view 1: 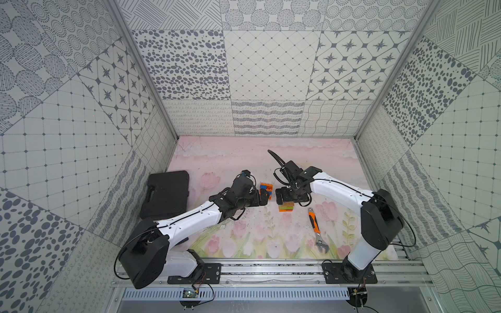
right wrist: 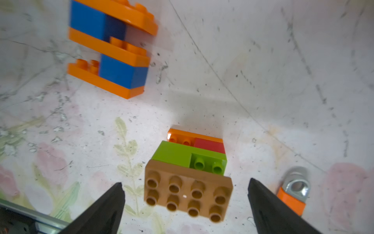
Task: Assemble the number 5 with lego
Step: Assemble the lego brick with the lego brick, then adjust the lego brick at the center of the board.
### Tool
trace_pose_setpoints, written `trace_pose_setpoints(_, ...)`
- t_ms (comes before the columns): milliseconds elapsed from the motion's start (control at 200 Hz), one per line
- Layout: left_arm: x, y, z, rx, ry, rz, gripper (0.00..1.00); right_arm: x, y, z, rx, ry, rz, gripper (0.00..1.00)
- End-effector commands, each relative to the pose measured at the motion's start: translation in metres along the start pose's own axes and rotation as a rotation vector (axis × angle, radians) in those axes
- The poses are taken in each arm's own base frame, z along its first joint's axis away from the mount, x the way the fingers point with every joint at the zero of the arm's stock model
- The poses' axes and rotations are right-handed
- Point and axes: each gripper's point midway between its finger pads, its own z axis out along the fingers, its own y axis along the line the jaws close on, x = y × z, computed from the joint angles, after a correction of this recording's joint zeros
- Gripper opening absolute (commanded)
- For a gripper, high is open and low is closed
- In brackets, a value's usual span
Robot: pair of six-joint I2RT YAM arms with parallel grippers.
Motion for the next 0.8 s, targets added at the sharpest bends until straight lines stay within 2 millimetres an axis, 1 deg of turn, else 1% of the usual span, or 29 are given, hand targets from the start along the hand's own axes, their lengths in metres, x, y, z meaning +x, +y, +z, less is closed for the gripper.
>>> trace_pose_setpoints(0,-0.007,-0.004,-0.007,0.027,-0.050,0.050,0.99,-0.018,0.012,-0.027,-0.146,-0.156,-0.215,0.99)
trace_pose_setpoints(30,-0.006,-0.004,-0.008,0.036,-0.056,0.056,0.99,-0.021,0.015,-0.031,-0.202,-0.194,-0.278,0.99)
trace_pose_setpoints(80,-0.006,-0.006,-0.010,0.058,-0.067,0.065,0.99,-0.027,0.010,-0.035,-0.218,-0.258,-0.341,0.99)
trace_pose_setpoints(140,-0.001,-0.007,-0.011,0.087,-0.071,0.073,0.99,-0.025,0.009,-0.039,-0.243,-0.287,-0.451,0.99)
trace_pose_setpoints(235,0.007,-0.007,-0.010,0.127,-0.072,0.075,0.99,-0.007,0.019,-0.041,-0.304,-0.262,-0.649,0.98)
trace_pose_setpoints(350,0.015,-0.010,-0.006,0.170,-0.056,0.084,0.99,0.007,0.011,-0.025,-0.285,-0.185,-0.783,0.90)
trace_pose_setpoints(410,0.018,-0.009,-0.004,0.165,-0.040,0.077,0.99,0.011,0.012,-0.018,-0.296,-0.150,-0.815,0.90)
trace_pose_setpoints(510,0.020,-0.007,-0.002,0.155,-0.029,0.069,0.99,0.004,0.008,-0.005,-0.261,-0.168,-0.821,0.90)
trace_pose_setpoints(560,0.019,-0.009,-0.002,0.157,-0.034,0.067,0.99,0.006,0.006,-0.001,-0.248,-0.160,-0.839,0.90)
trace_pose_setpoints(645,0.016,-0.009,-0.004,0.153,-0.043,0.070,0.99,0.004,-0.003,0.009,-0.178,-0.147,-0.861,0.90)
trace_pose_setpoints(705,0.014,-0.009,-0.004,0.147,-0.051,0.070,0.99,0.001,-0.008,0.012,-0.149,-0.140,-0.859,0.90)
trace_pose_setpoints(796,0.013,-0.009,-0.004,0.146,-0.050,0.071,0.99,-0.001,-0.008,0.018,-0.144,-0.139,-0.859,0.89)
